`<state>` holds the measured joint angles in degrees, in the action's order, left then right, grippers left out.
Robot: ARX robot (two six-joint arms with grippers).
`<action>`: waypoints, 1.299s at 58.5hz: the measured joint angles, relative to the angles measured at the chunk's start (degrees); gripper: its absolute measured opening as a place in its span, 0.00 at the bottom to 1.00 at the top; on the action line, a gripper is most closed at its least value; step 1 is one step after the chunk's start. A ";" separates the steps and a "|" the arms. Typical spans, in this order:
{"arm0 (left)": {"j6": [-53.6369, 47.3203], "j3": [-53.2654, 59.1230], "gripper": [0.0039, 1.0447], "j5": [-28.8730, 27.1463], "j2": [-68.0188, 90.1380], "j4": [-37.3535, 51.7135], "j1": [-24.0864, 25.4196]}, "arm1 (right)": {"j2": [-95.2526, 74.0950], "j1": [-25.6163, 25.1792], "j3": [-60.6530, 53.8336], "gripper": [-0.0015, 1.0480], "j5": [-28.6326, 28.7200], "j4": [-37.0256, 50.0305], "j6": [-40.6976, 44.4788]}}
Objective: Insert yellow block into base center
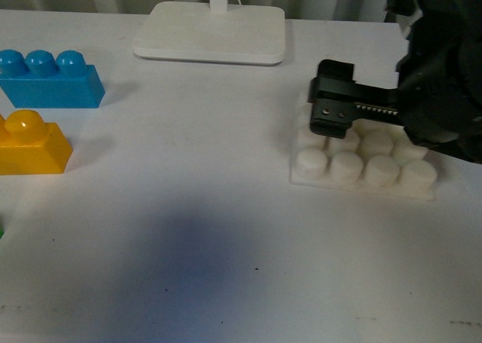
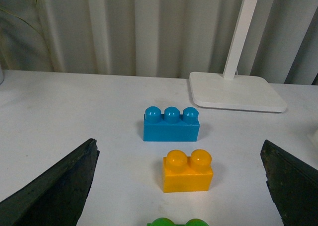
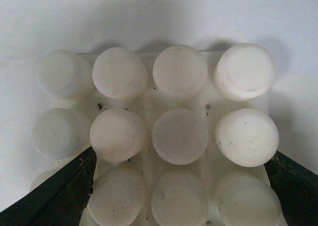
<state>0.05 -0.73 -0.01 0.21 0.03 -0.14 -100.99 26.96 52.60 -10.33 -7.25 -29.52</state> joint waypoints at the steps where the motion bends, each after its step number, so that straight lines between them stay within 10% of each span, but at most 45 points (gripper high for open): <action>1: 0.00 0.00 0.94 0.00 0.00 0.00 0.00 | -0.09 0.31 0.13 0.92 -0.04 -0.04 -0.39; 76: 0.00 0.00 0.94 0.00 0.00 0.00 0.00 | -9.14 12.61 12.59 0.92 -0.22 -2.32 -12.57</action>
<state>0.05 -0.73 -0.01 0.21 0.03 -0.14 -110.13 39.57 65.19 -10.55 -9.56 -42.09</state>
